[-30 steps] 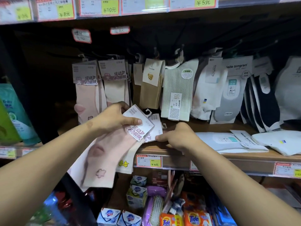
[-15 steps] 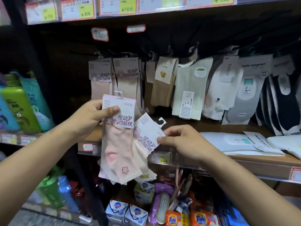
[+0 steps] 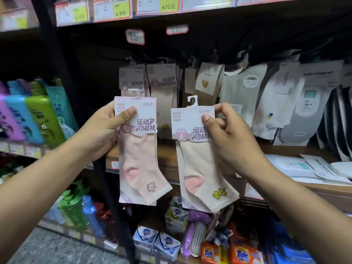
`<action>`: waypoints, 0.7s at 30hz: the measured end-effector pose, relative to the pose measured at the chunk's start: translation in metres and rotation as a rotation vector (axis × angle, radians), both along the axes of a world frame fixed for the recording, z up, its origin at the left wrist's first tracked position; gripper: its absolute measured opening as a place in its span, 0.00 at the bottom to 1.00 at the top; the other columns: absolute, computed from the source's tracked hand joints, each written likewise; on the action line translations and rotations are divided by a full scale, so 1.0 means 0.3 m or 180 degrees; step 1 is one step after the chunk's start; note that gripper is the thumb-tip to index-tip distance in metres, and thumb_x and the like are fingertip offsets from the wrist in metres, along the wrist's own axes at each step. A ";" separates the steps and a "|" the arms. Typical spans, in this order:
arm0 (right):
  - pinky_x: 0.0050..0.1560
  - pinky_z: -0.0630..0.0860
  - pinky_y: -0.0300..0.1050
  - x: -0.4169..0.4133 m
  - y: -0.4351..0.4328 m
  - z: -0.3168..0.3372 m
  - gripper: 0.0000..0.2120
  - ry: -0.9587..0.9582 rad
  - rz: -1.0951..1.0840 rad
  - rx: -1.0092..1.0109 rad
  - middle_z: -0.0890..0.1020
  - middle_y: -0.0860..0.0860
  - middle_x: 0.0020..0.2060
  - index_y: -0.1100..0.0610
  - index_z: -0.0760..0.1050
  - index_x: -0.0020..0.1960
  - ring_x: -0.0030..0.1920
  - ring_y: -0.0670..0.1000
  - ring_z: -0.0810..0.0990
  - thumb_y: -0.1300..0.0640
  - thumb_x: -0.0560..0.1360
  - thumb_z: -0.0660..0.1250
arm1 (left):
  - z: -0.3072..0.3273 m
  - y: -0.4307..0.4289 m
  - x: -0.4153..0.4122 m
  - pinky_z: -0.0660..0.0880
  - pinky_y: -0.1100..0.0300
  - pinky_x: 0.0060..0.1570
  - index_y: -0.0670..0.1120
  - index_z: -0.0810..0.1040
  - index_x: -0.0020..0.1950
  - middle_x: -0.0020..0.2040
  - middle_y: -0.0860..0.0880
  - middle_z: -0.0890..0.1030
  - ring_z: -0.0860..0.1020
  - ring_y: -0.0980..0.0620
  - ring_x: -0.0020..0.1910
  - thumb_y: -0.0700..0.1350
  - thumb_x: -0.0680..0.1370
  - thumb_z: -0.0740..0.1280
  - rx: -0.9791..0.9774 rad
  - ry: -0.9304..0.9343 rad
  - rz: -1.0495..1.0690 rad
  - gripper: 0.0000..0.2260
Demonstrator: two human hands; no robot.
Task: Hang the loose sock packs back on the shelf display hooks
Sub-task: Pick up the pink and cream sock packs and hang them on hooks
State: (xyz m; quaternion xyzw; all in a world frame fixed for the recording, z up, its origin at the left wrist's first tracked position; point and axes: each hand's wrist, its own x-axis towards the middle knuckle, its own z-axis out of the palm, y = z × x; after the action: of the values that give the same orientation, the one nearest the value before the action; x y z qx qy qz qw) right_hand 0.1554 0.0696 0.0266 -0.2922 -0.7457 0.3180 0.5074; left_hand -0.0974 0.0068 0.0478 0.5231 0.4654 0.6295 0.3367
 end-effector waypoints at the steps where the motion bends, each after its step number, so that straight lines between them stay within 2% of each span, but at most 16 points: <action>1: 0.44 0.78 0.65 0.003 0.003 0.001 0.05 -0.0003 0.0011 -0.0036 0.85 0.60 0.38 0.51 0.71 0.50 0.41 0.65 0.81 0.51 0.82 0.62 | -0.002 -0.001 -0.001 0.81 0.62 0.37 0.46 0.78 0.58 0.49 0.47 0.87 0.85 0.52 0.45 0.43 0.79 0.62 -0.0021 -0.0015 0.0002 0.09; 3: 0.46 0.80 0.64 0.014 0.018 -0.006 0.02 -0.0089 0.0002 -0.0171 0.87 0.54 0.40 0.49 0.70 0.51 0.41 0.60 0.84 0.53 0.81 0.63 | -0.008 -0.004 -0.007 0.81 0.62 0.37 0.47 0.79 0.57 0.50 0.45 0.87 0.86 0.51 0.44 0.44 0.78 0.64 -0.0093 0.0028 0.0009 0.09; 5: 0.48 0.80 0.63 0.026 0.032 -0.017 0.03 -0.0177 -0.0036 -0.0308 0.87 0.50 0.42 0.46 0.70 0.51 0.44 0.55 0.86 0.52 0.79 0.64 | -0.015 -0.010 -0.014 0.82 0.61 0.37 0.47 0.79 0.57 0.51 0.45 0.86 0.85 0.51 0.46 0.46 0.76 0.66 -0.0190 0.0068 0.0004 0.11; 7: 0.50 0.80 0.63 0.034 0.041 -0.029 0.05 -0.0252 -0.0115 -0.0339 0.88 0.49 0.43 0.44 0.71 0.51 0.46 0.55 0.86 0.51 0.77 0.64 | -0.026 -0.014 -0.033 0.83 0.58 0.44 0.47 0.80 0.59 0.53 0.44 0.86 0.85 0.49 0.49 0.47 0.73 0.69 -0.0309 0.0091 0.0002 0.15; 10: 0.51 0.80 0.62 0.044 0.045 -0.040 0.04 -0.0248 -0.0224 -0.0374 0.88 0.48 0.42 0.47 0.72 0.52 0.46 0.52 0.86 0.55 0.79 0.65 | -0.049 -0.026 -0.050 0.80 0.56 0.50 0.44 0.78 0.62 0.55 0.43 0.85 0.84 0.46 0.52 0.41 0.75 0.66 -0.0493 0.0062 0.0025 0.15; 13: 0.50 0.82 0.59 0.049 0.040 -0.027 0.04 -0.0190 -0.0195 -0.0477 0.89 0.47 0.42 0.49 0.72 0.53 0.45 0.50 0.87 0.57 0.80 0.65 | -0.060 -0.040 -0.061 0.81 0.56 0.48 0.43 0.78 0.61 0.53 0.41 0.86 0.85 0.47 0.49 0.35 0.78 0.63 -0.0615 0.0000 0.0159 0.13; 17: 0.40 0.83 0.46 0.047 0.017 0.018 0.05 -0.0008 -0.0149 -0.0446 0.88 0.47 0.44 0.48 0.73 0.52 0.42 0.44 0.87 0.57 0.80 0.66 | -0.030 -0.060 -0.096 0.79 0.53 0.52 0.43 0.77 0.63 0.55 0.42 0.85 0.84 0.46 0.54 0.35 0.79 0.62 -0.0438 0.0043 0.0391 0.14; 19: 0.37 0.81 0.40 0.037 0.006 0.051 0.06 0.0054 -0.0182 -0.0311 0.88 0.47 0.44 0.46 0.74 0.52 0.42 0.43 0.87 0.56 0.80 0.67 | 0.005 -0.067 -0.118 0.80 0.54 0.48 0.44 0.77 0.62 0.55 0.44 0.85 0.84 0.46 0.53 0.36 0.79 0.62 -0.0268 0.0041 0.0534 0.13; 21: 0.40 0.82 0.44 0.016 -0.002 0.086 0.05 0.0128 -0.0237 -0.0164 0.88 0.46 0.42 0.47 0.75 0.53 0.41 0.43 0.87 0.56 0.80 0.68 | 0.044 -0.069 -0.135 0.79 0.52 0.50 0.46 0.78 0.59 0.55 0.44 0.85 0.83 0.45 0.54 0.36 0.79 0.63 -0.0070 0.0169 0.0732 0.11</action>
State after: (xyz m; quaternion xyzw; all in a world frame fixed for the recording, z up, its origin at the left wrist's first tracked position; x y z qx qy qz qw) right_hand 0.1602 0.0690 0.0524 -0.3263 -0.7155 0.3238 0.5261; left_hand -0.1380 -0.0139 0.0611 0.4791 0.5380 0.6447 0.2556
